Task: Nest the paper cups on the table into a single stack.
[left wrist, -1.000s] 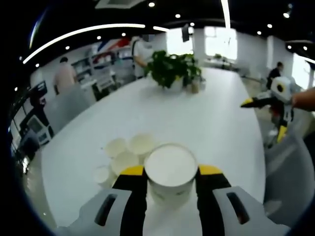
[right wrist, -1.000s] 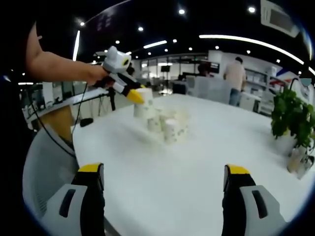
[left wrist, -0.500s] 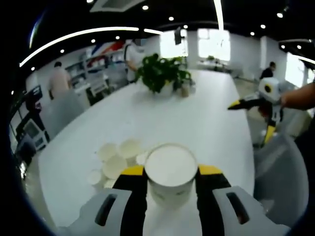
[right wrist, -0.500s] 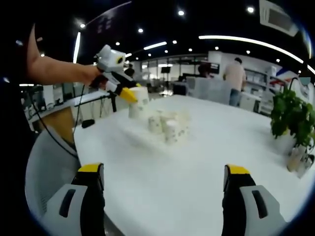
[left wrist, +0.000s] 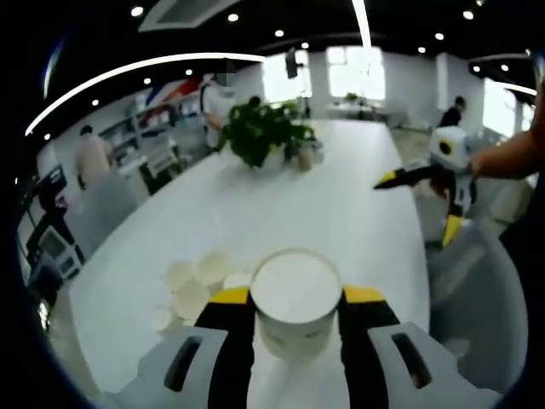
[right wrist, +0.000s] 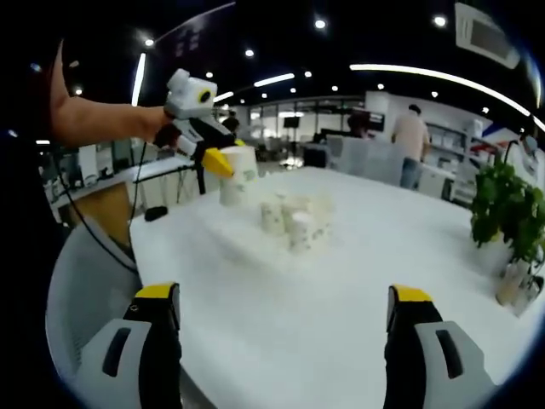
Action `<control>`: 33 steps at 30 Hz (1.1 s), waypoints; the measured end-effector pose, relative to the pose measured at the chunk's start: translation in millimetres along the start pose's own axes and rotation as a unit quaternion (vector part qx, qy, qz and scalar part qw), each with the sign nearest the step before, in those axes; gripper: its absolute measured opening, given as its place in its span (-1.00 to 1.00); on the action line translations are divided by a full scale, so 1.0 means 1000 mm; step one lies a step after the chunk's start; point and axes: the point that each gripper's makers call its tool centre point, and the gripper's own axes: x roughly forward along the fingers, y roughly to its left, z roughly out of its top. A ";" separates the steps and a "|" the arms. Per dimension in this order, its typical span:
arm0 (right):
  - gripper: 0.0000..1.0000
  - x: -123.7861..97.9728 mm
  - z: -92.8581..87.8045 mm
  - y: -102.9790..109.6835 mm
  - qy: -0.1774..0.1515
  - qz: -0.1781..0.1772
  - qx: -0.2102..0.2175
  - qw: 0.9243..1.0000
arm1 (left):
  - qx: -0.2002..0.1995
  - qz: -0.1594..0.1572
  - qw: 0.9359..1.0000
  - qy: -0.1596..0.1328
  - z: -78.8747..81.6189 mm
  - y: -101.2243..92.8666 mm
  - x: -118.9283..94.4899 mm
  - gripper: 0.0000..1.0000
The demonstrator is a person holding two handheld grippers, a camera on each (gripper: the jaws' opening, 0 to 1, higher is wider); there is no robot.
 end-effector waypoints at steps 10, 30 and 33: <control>1.00 0.001 0.009 0.004 -0.008 0.003 -0.003 1.000 | 0.020 -0.026 0.999 0.015 -0.001 -0.028 -0.009 -0.26; 1.00 -0.002 0.024 0.008 -0.031 0.002 0.000 1.000 | 0.053 -0.030 0.998 -0.004 0.023 -0.057 -0.021 -0.26; 1.00 -0.002 0.029 0.011 -0.033 0.007 -0.002 0.999 | 0.058 -0.033 0.998 -0.018 0.029 -0.058 -0.022 -0.26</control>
